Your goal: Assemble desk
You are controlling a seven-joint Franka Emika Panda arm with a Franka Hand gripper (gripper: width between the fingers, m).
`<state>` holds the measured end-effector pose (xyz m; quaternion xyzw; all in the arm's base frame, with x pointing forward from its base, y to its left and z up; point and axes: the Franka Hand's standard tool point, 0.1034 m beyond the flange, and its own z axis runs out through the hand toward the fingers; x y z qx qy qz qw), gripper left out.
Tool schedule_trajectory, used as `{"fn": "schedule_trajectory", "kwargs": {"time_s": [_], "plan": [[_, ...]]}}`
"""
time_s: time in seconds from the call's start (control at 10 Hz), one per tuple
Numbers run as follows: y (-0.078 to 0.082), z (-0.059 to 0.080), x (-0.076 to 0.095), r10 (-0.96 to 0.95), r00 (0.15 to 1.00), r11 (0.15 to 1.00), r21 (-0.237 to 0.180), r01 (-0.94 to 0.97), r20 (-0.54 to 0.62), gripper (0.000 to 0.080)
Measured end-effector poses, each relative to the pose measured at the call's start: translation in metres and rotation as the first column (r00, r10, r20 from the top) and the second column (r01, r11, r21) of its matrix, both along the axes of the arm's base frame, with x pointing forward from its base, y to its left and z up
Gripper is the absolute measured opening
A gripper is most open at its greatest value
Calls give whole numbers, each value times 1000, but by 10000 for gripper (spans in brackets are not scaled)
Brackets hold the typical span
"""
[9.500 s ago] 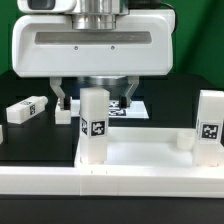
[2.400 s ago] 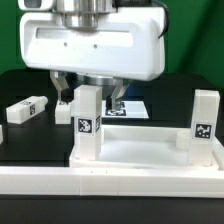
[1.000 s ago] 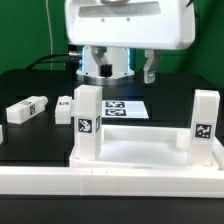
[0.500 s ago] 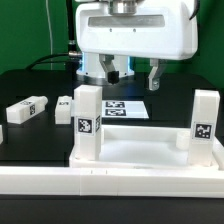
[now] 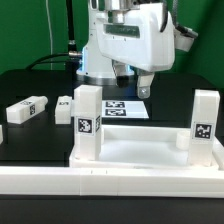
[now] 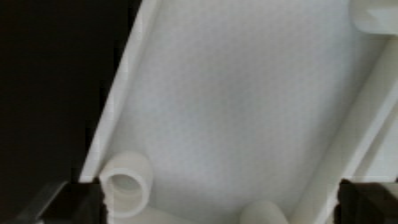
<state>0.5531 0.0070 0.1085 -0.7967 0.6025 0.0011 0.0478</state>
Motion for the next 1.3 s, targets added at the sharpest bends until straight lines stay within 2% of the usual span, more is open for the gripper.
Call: {"fn": "schedule_trajectory", "kwargs": {"time_s": [0.4, 0.6, 0.8, 1.0, 1.3], "plan": [[5, -2, -1, -182, 983, 983, 26, 182, -18, 648], [3, -15, -13, -209, 977, 978, 21, 209, -39, 648], [2, -42, -25, -210, 975, 978, -6, 210, -77, 648], [1, -57, -29, -200, 975, 980, -21, 199, -98, 648], [1, -57, -29, -200, 975, 980, -21, 199, -97, 648]]}}
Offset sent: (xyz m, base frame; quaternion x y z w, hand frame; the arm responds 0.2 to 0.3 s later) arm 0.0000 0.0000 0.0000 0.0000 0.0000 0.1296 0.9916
